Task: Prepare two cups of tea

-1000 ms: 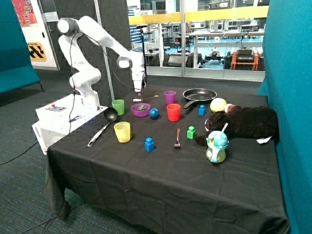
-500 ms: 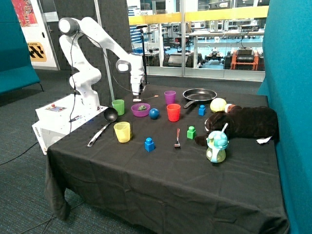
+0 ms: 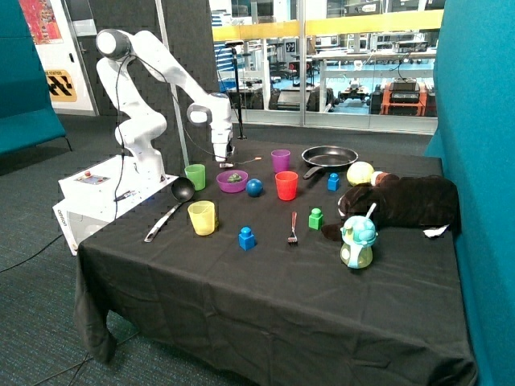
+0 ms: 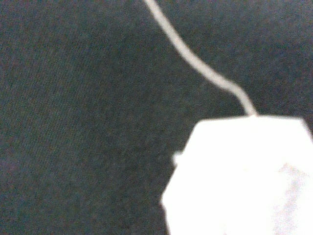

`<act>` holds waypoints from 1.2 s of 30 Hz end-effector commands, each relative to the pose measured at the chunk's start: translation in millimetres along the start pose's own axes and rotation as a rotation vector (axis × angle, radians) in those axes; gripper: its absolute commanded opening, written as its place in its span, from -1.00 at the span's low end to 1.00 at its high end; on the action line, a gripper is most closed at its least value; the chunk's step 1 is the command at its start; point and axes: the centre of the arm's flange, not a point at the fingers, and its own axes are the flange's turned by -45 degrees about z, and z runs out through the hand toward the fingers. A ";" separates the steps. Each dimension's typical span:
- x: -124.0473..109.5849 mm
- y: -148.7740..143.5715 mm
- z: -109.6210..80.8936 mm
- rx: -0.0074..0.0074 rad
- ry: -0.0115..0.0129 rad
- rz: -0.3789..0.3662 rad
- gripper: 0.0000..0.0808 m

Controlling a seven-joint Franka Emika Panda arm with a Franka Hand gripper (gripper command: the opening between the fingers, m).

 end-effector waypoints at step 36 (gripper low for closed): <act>-4.6 -13.7 16.8 0.0042 0.0026 -0.068 -0.32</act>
